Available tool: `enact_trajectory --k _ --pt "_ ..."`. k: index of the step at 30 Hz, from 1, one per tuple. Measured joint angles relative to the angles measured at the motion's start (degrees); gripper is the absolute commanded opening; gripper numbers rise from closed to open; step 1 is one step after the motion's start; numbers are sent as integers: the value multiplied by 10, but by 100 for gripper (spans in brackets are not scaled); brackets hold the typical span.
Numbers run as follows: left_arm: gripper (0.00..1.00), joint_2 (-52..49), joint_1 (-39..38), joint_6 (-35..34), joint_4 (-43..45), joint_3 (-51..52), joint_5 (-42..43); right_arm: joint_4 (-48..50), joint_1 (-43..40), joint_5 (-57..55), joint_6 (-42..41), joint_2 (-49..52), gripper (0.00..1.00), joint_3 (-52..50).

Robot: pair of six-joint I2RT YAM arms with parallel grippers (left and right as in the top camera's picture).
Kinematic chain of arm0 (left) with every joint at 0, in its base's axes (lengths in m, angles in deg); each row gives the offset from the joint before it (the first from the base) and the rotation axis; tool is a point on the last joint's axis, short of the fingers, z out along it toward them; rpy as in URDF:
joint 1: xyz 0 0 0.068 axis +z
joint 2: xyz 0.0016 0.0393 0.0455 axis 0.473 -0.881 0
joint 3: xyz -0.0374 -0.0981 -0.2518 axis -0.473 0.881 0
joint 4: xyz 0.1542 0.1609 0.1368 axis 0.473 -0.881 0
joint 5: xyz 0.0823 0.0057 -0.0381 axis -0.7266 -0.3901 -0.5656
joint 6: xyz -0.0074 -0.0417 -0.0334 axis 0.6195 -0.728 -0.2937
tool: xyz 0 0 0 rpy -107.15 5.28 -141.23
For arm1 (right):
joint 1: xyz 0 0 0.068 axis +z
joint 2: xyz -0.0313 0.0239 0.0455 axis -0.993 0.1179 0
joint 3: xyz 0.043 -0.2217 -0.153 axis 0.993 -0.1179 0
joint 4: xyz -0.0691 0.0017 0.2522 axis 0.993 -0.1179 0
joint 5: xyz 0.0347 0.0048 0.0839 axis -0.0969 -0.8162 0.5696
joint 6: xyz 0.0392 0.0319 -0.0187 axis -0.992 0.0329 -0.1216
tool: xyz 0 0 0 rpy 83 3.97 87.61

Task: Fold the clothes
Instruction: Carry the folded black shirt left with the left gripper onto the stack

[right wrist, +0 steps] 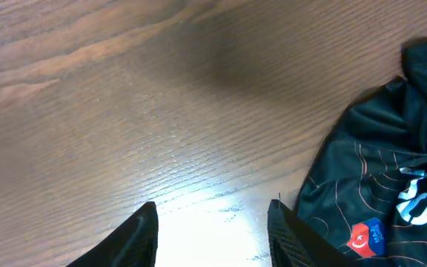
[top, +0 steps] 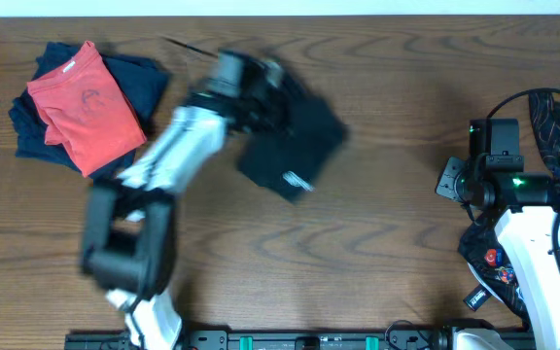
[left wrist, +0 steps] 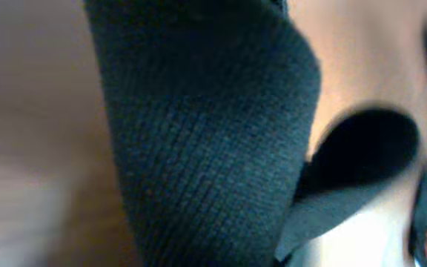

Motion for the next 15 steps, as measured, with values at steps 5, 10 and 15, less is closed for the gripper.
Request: enact_trajectory --k 5,10,15 --pt "6 99 105 3 37 -7 -63 0 0 0 0 0 46 0" --pt "6 134 205 3 85 -11 -93 0 0 0 0 0 46 0" --pt "6 132 284 2 89 -11 -104 0 0 0 0 0 46 0"
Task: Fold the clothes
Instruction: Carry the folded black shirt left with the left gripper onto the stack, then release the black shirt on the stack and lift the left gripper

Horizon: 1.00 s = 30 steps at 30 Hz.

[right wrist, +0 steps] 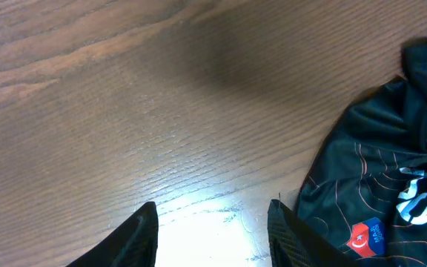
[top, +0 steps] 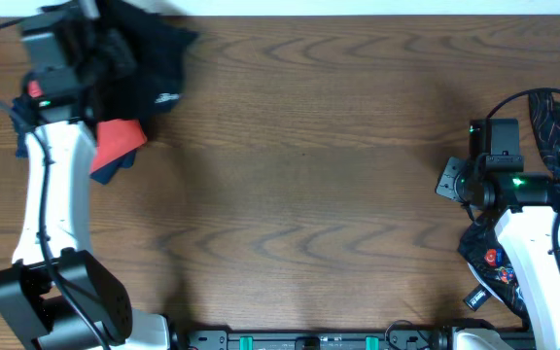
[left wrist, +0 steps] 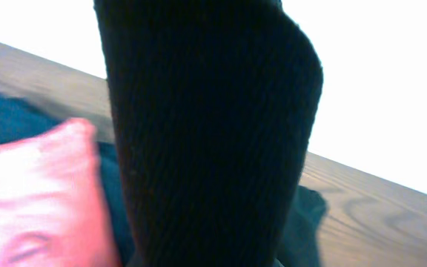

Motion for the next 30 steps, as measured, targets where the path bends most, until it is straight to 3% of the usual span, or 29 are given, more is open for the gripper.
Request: enact_trajectory --k 7,18,19,21,23,30 --pt "6 -2 56 0 -3 0 -5 0 0 0 0 0 46 0" --pt "6 -57 69 0 0 0 -28 0 0 0 0 0 47 0" --pt "16 -63 73 0 11 0 -47 -1 0 0 0 0 47 0" --pt "71 -79 83 -4 55 0 -98 -2 0 0 0 0 47 0" --pt "97 -105 102 -24 106 -2 -151 -5 0 0 0 0 47 0" --pt "98 -177 187 -85 73 -5 -117 -37 0 0 9 0 47 0"
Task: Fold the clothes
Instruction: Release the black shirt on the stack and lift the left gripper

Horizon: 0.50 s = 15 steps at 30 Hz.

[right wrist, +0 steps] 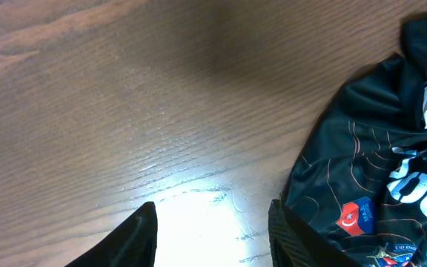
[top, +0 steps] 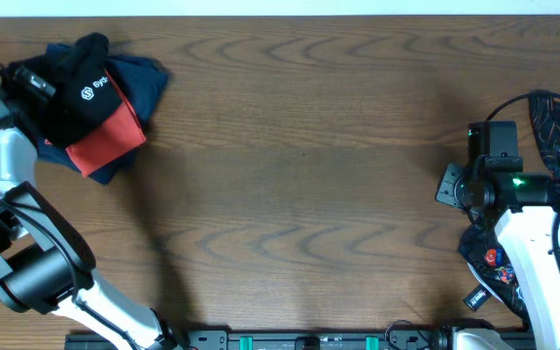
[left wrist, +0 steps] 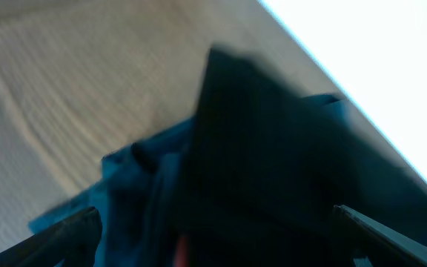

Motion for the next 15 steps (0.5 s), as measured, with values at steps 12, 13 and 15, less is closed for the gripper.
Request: enact_trajectory --k 12,13,15 --pt "98 43 -8 -13 47 0 68 -4 0 0 5 0 47 0" --pt "98 56 -8 -14 50 0 82 -4 0 0 6 0 47 0" --pt "98 83 -10 -16 43 0 113 -3 0 0 7 0 47 0"
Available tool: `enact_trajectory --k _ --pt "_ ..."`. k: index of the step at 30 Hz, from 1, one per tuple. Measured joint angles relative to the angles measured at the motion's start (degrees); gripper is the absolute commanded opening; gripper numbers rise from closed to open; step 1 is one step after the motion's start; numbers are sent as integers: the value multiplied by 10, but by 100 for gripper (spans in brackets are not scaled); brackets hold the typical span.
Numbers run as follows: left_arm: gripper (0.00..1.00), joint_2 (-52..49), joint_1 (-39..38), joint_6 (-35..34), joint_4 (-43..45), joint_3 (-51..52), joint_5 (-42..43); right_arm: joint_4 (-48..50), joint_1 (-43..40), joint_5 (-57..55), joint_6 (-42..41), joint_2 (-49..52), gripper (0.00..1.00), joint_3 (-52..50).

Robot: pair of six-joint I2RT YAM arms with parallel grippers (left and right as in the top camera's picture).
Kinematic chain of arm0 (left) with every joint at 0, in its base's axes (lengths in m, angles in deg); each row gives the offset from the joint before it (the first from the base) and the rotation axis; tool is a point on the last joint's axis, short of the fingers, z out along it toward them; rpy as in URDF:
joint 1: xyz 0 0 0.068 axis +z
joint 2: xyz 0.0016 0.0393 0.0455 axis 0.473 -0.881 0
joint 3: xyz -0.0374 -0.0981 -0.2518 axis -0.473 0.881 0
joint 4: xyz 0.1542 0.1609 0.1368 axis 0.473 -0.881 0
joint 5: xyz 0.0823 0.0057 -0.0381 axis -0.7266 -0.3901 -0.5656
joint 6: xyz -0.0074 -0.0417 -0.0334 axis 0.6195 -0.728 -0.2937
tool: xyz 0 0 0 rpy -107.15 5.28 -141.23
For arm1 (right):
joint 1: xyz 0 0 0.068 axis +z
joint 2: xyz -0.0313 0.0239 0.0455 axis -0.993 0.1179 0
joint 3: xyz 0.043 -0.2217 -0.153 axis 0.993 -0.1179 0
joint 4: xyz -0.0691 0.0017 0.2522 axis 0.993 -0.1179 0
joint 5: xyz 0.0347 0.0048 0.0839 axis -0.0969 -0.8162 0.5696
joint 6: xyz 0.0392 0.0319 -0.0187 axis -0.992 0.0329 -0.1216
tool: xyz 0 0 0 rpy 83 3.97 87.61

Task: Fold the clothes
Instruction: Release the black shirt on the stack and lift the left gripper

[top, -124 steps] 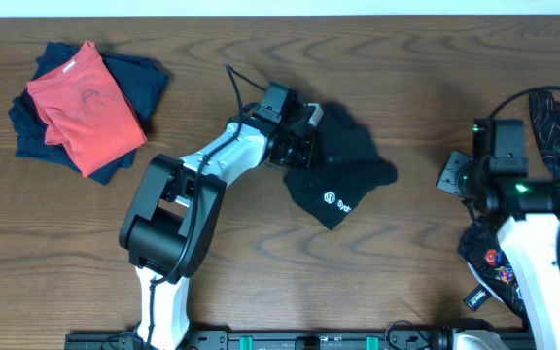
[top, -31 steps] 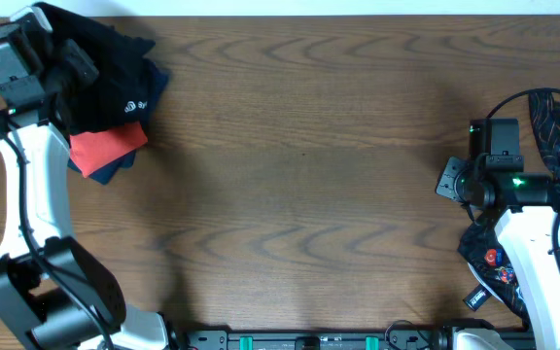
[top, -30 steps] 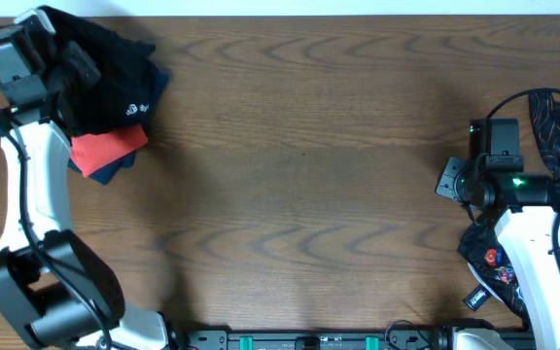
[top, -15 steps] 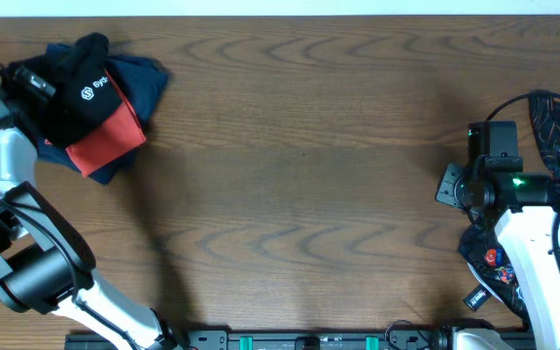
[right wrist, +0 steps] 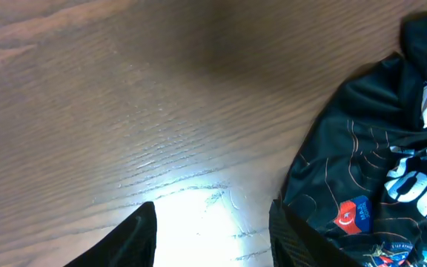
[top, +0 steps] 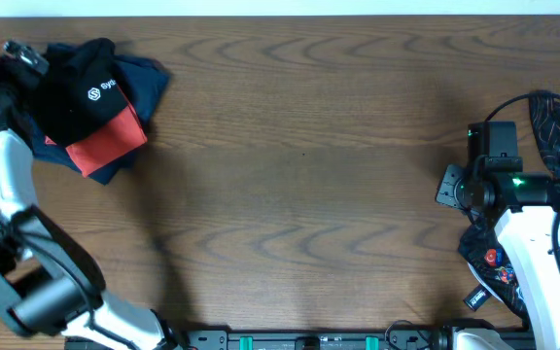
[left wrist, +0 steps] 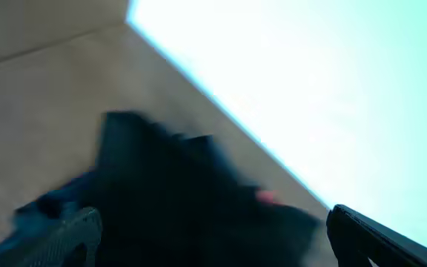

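A folded black garment (top: 81, 87) with a white logo lies on top of a stack at the table's far left, over a red shirt (top: 113, 146) and a navy garment (top: 146, 72). My left gripper (top: 16, 54) hovers at the stack's left edge, open and empty. In the blurred left wrist view its fingers (left wrist: 65, 236) stand wide apart over the black garment (left wrist: 176, 185). My right gripper (right wrist: 212, 241) is open above bare wood, beside a dark patterned garment (right wrist: 369, 163). The overhead view shows the right gripper (top: 452, 185) next to that unfolded pile.
The wooden table (top: 299, 194) stretches between the two arms. Its far edge (top: 280, 15) runs close behind the stack. The dark pile hangs over the right edge, around the right arm's base.
My left gripper has shifted slightly up and away from the stack, still open. The black garment stays on the stack. The right arm has not moved.
My left gripper held the folded black garment over the middle of the table, then above the stack at the far left. Half a second ago the garment lay on the red shirt with the gripper open. Now the gripper is off it. The right arm barely moved.
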Motion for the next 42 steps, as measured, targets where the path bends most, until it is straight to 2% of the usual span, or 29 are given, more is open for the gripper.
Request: enact_trajectory --k 4,8,18,20,22,28,31,33,37,42 --pt "98 32 -22 -2 -66 -4 42 1 0 0 0 0 48 0" --pt "98 18 -58 -3 -132 -4 59 0 0 0 0 0 48 0" --pt "100 -36 -102 -4 -127 -4 22 -6 0 2 0 0 48 0" --pt "95 -47 -103 -3 -97 -3 15 -7 0 5 0 0 48 0" --pt "95 -58 -103 -5 -48 -3 7 -7 0 6 0 0 48 0" --pt "100 -85 -103 -8 226 3 -31 -9 0 19 0 0 47 0" --pt "99 -82 -99 -31 276 -1 -40 -14 0 25 0 1 47 0" --pt "99 -82 -94 -45 273 -2 -38 -14 0 28 0 1 48 0" --pt "99 -82 -87 -55 209 -3 -23 -6 0 31 -1 1 49 0" --pt "98 -82 -97 -28 117 -3 8 7 0 33 -1 1 52 0"
